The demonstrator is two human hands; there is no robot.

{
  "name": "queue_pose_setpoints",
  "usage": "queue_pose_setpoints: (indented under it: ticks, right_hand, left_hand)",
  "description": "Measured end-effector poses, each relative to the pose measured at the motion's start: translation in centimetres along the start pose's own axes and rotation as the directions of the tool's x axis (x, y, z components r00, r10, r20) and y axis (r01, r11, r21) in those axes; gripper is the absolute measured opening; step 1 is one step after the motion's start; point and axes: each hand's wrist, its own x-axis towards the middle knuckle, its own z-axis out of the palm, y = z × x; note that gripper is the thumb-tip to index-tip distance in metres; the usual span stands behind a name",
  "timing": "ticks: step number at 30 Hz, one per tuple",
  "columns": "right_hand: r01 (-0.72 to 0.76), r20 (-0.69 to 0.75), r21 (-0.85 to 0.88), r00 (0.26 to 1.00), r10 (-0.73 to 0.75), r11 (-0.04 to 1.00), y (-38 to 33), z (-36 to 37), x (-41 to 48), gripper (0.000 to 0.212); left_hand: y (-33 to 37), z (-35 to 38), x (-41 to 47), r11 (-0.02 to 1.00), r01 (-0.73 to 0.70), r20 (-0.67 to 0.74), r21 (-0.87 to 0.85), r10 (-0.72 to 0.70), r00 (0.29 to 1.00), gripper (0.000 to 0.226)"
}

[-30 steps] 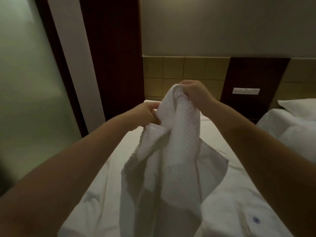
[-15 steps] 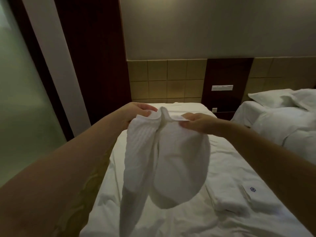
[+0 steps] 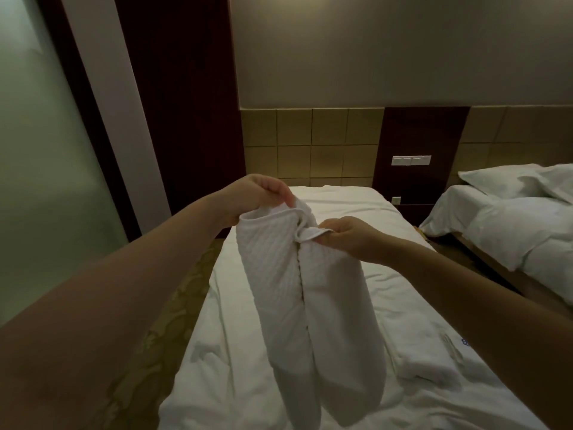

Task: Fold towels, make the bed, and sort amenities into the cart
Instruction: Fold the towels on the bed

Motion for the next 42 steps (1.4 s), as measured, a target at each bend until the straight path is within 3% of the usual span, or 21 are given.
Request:
queue_pose_setpoints:
  ticks: [4,7,10,13,15,18,21,23,28,30,33,36,38,40,42]
  right_hand:
    - [0.064,-0.183,-0.299,0.975,-0.123,0.952,0.8,0.0,-0.6,0.044]
    - [0.167,-0.150,-0.417,0.957,-0.249,0.893,1.2,0.1,-1.4,0.039]
    - [0.270,-0.138,-0.418,0.925,-0.354,0.868,1.5,-0.1,-1.9,0.034]
    - [0.308,-0.198,-0.375,0.895,-0.401,0.874,2.4,-1.7,-2.0,0.034]
    - [0.304,-0.231,-0.349,0.889,-0.396,0.886,3.8,-2.9,-2.3,0.033]
    - [0.327,-0.314,-0.287,0.856,-0.411,0.900,6.6,-3.6,-3.6,0.043]
    - [0.259,-0.400,-0.394,0.816,-0.418,0.882,11.4,-3.8,-5.5,0.056]
    - [0.207,-0.456,-0.328,0.820,-0.346,0.922,14.0,-3.6,-6.7,0.059]
    - [0.136,-0.505,-0.125,0.844,-0.181,0.983,16.0,-2.3,-6.8,0.032]
    - [0.063,-0.500,-0.053,0.862,-0.081,0.997,16.2,-1.7,-6.4,0.040]
    - [0.023,-0.449,0.048,0.893,0.001,0.999,16.8,-2.1,-5.7,0.052]
    - [0.041,-0.276,-0.055,0.959,-0.055,0.998,17.5,-2.8,-5.0,0.031]
    - [0.093,-0.292,-0.088,0.950,-0.115,0.992,17.5,-3.2,-5.0,0.030]
    - [0.157,-0.325,-0.122,0.927,-0.189,0.980,17.2,-3.6,-5.0,0.025]
    - [0.219,-0.281,-0.192,0.922,-0.267,0.957,16.2,-3.6,-4.8,0.027]
  left_hand:
    - [0.6,0.3,0.8,0.937,-0.023,-0.018,0.348,0.032,0.999,0.031]
    - [1.5,1.1,1.4,0.790,-0.090,0.129,0.606,0.014,0.992,0.019]
    - [1.8,3.7,2.0,0.748,-0.115,0.230,0.654,-0.052,0.972,0.031]
    - [1.3,6.3,2.7,0.727,-0.139,0.196,0.673,0.006,0.981,0.028]
    - [0.6,8.1,3.1,0.749,-0.168,0.122,0.641,0.116,0.986,0.025]
    - [-0.3,10.6,3.8,0.876,-0.162,-0.025,0.455,0.194,0.981,0.021]
    - [-0.6,12.2,4.7,0.968,-0.071,-0.242,0.240,0.131,0.961,0.028]
    - [-1.2,13.3,5.0,0.997,-0.001,-0.321,0.078,0.026,0.947,0.031]
    - [-2.7,18.1,4.7,0.981,0.056,-0.379,-0.188,-0.125,0.917,0.030]
    - [-2.9,19.9,4.5,0.961,0.040,-0.364,-0.272,-0.141,0.921,0.027]
    - [-3.8,21.1,4.3,0.969,-0.001,-0.280,-0.248,-0.070,0.957,0.024]
    - [-4.4,20.6,3.9,0.974,0.014,-0.209,-0.225,-0.062,0.976,0.023]
    - [-4.7,19.8,4.0,0.989,0.074,-0.193,-0.124,-0.098,0.976,0.019]
    - [-4.3,18.7,4.3,0.964,0.144,-0.218,0.223,-0.095,0.971,0.017]
    - [-3.2,18.3,4.5,0.843,0.123,-0.198,0.524,-0.020,0.980,0.038]
